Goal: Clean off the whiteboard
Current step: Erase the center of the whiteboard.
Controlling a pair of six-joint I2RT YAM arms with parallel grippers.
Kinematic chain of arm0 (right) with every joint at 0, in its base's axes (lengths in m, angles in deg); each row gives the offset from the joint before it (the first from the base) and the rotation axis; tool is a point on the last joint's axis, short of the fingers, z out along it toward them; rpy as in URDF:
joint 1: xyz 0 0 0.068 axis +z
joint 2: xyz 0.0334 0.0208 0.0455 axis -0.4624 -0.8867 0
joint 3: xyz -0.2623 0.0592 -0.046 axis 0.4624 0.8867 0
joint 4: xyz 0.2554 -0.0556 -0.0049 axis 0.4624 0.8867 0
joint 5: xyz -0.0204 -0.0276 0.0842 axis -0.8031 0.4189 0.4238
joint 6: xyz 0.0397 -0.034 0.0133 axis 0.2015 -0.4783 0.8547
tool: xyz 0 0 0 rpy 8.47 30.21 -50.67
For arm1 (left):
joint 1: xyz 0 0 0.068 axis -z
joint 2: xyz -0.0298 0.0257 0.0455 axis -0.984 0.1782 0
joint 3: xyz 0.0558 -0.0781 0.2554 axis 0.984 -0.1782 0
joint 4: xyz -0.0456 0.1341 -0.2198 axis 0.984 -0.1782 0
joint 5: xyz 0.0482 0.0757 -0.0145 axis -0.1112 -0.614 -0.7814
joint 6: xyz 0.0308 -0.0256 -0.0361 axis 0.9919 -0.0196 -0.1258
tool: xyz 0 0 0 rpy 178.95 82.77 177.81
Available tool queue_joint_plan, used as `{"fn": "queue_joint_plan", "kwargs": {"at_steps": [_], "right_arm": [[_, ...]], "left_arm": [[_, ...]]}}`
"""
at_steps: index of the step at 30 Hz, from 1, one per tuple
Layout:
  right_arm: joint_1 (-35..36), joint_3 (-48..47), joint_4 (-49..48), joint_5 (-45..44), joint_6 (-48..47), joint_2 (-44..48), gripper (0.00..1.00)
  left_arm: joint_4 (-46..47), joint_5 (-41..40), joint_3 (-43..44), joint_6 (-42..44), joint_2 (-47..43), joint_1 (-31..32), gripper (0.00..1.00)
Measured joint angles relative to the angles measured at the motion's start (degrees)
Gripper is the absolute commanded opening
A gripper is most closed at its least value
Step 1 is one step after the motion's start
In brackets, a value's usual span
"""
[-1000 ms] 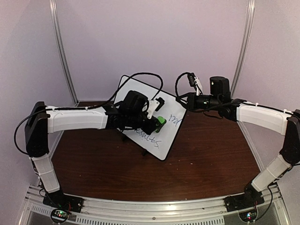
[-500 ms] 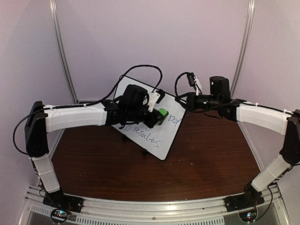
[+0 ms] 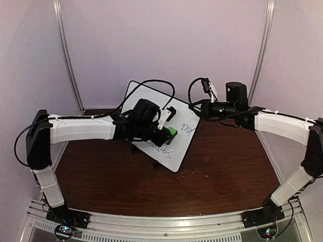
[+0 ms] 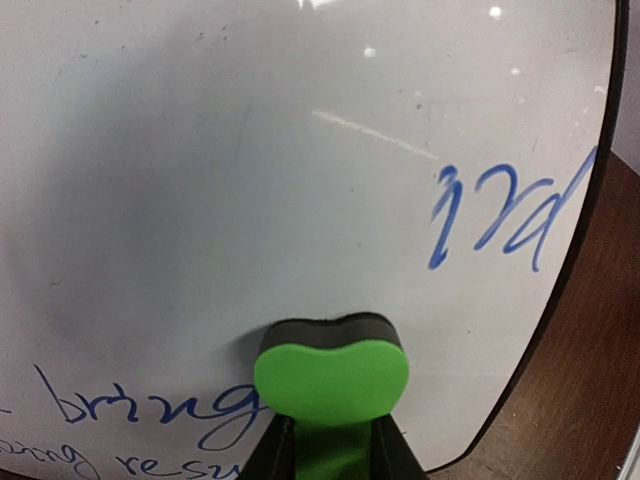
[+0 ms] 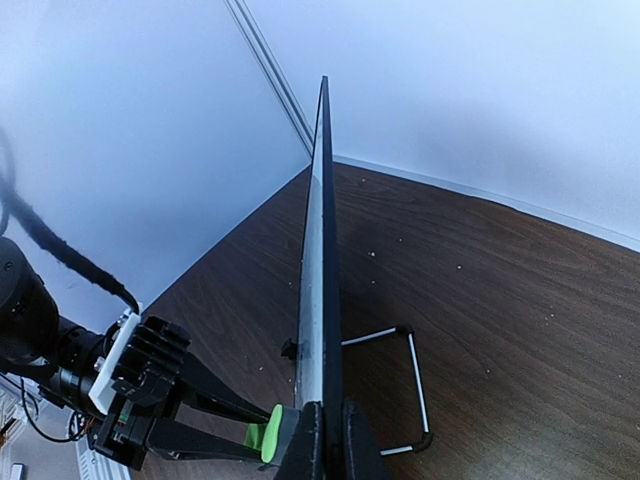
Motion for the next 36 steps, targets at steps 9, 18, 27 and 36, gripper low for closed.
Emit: {"fn": "queue_joint_plan", "kwargs": {"at_steps": [9,18,27,36], "right_arm": [[0.0,0.0,0.2,-0.7,0.2,0.0,0.00],[0.0,0.0,0.1,-0.1,0.0,0.0,0.00],[0.0,0.0,0.1,-0.2,-0.5,0.0,0.00],[0.0,0.0,-0.3,0.6,-1.3,0.0,0.00]], "left_arm": [[-3.0,-0.5,11.4,0.6,3.9,2.4,0.17],[0.1,-3.4,11.6,0.9,4.4,3.8,0.16],[3.0,-8.0,1.1,-0.3,2.6,7.2,0.16],[-0.2,-8.4,1.3,-0.6,2.8,7.4,0.17]]}}
